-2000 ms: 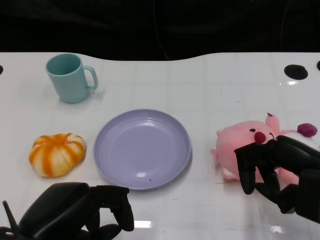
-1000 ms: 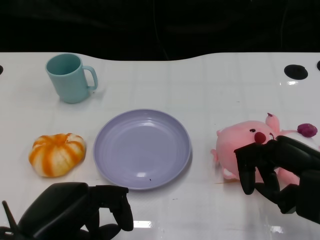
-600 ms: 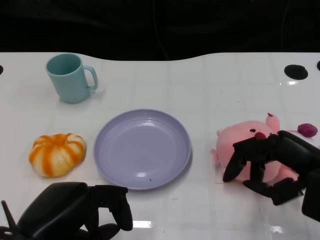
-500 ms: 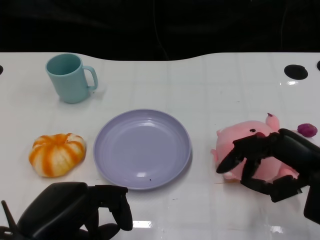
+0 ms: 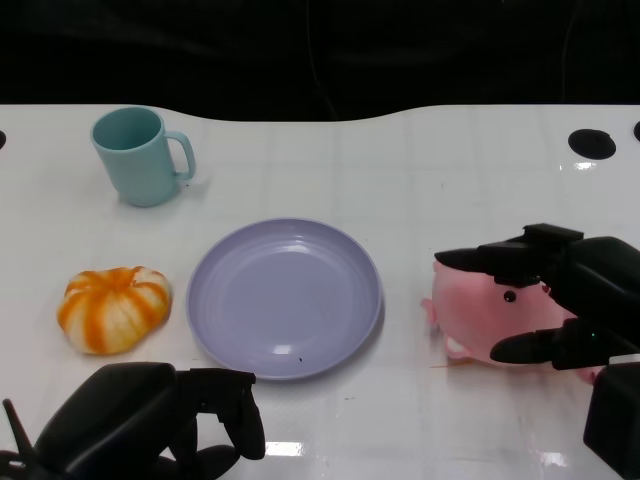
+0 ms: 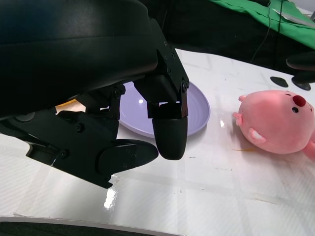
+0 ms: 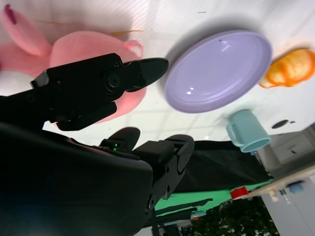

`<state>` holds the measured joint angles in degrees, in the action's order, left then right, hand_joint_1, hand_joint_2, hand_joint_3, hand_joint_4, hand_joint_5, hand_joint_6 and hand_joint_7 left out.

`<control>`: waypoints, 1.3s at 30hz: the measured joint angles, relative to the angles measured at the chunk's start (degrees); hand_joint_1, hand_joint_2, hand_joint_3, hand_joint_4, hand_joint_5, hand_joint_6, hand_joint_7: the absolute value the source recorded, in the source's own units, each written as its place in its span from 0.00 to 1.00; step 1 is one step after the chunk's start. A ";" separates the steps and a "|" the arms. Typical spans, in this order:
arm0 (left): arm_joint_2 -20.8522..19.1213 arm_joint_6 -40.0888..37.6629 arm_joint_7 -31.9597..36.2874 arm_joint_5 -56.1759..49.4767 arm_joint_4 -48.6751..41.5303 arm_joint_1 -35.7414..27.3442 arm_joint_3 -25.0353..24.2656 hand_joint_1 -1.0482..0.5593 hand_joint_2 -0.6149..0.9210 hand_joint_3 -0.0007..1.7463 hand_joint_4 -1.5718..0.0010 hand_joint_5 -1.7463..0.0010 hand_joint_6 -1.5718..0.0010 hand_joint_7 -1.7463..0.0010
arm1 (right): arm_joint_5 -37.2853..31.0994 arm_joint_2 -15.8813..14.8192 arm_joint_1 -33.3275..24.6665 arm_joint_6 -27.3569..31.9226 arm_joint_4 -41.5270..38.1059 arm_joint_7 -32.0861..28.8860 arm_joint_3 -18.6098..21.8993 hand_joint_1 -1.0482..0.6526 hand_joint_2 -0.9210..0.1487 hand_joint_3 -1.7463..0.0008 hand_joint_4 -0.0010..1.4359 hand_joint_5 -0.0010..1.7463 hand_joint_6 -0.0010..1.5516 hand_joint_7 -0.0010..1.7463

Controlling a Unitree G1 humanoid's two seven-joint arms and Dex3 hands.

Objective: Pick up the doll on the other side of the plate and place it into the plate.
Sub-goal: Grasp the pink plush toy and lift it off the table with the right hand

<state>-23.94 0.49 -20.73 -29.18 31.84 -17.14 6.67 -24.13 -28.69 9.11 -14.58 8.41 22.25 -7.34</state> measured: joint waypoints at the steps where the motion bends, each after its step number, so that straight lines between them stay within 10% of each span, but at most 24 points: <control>1: 0.00 0.01 0.00 0.05 -0.04 0.00 0.00 0.53 0.87 0.38 0.55 0.17 0.52 0.37 | -0.67 -0.33 0.11 0.83 0.67 0.04 0.03 0.25 0.00 0.99 0.00 0.22 0.14 0.00; 19: 0.69 -1.22 0.00 -0.23 0.30 0.18 1.65 0.53 0.87 0.39 0.54 0.17 0.52 0.35 | -10.86 -3.24 3.66 12.61 5.56 5.52 -2.28 0.19 0.04 1.00 0.01 0.09 0.11 0.01; 39: 1.24 -2.77 0.00 -0.71 2.21 -0.11 2.43 0.52 0.85 0.42 0.55 0.15 0.53 0.34 | -13.32 2.55 17.87 15.38 -21.84 4.99 -12.40 0.15 0.00 0.97 0.02 0.16 0.11 0.00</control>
<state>-22.71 -2.28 -20.73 -29.89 34.05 -17.25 9.10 -37.45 -26.14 26.97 0.80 -13.42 27.24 -19.74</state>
